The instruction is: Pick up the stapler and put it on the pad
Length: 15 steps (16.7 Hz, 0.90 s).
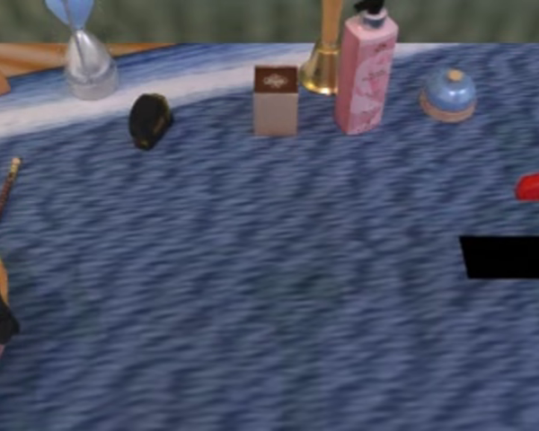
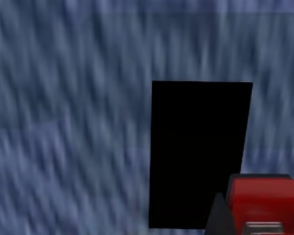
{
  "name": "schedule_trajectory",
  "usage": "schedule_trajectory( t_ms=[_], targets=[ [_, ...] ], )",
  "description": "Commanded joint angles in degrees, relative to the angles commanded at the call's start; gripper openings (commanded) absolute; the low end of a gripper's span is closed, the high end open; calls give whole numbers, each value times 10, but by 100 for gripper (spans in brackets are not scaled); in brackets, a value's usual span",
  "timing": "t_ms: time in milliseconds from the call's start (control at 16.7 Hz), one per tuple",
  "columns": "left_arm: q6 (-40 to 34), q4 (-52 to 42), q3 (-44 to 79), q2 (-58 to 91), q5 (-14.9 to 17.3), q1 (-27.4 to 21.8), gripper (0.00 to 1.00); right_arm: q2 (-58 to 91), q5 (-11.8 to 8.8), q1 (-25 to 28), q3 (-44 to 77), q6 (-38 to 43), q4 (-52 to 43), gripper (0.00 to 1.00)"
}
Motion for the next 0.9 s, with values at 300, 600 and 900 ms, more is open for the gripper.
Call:
schedule_trajectory(
  t_ms=[300,600,900],
  targets=[
    [0,0,0,0,0,0,100,9,0,4,-16,6,24,0],
    [0,0,0,0,0,0,100,48,2,27,-95,23,148,0],
    [0,0,0,0,0,0,100,68,1,36,-132,37,200,0]
  ],
)
